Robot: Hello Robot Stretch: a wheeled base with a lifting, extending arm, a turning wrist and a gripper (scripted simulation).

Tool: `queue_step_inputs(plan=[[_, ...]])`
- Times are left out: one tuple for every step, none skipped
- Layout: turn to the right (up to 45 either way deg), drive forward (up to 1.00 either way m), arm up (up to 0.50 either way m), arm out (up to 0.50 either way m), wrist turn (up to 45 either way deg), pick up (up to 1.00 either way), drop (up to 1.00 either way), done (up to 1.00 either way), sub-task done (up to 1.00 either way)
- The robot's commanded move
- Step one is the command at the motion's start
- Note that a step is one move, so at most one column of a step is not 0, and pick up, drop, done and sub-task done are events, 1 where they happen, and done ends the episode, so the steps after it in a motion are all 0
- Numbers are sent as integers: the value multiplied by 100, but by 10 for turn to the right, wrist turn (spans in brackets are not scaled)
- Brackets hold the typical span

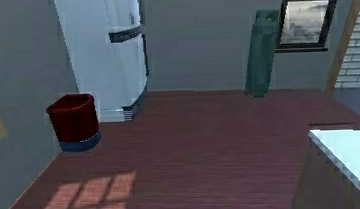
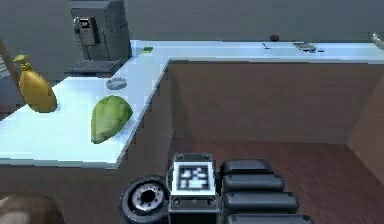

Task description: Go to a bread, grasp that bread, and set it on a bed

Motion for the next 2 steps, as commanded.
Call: queue_step_inputs(plan=[[0,100,0,0,0,0,0,0,0],[420,0,0,0,0,0,0,0,0]])
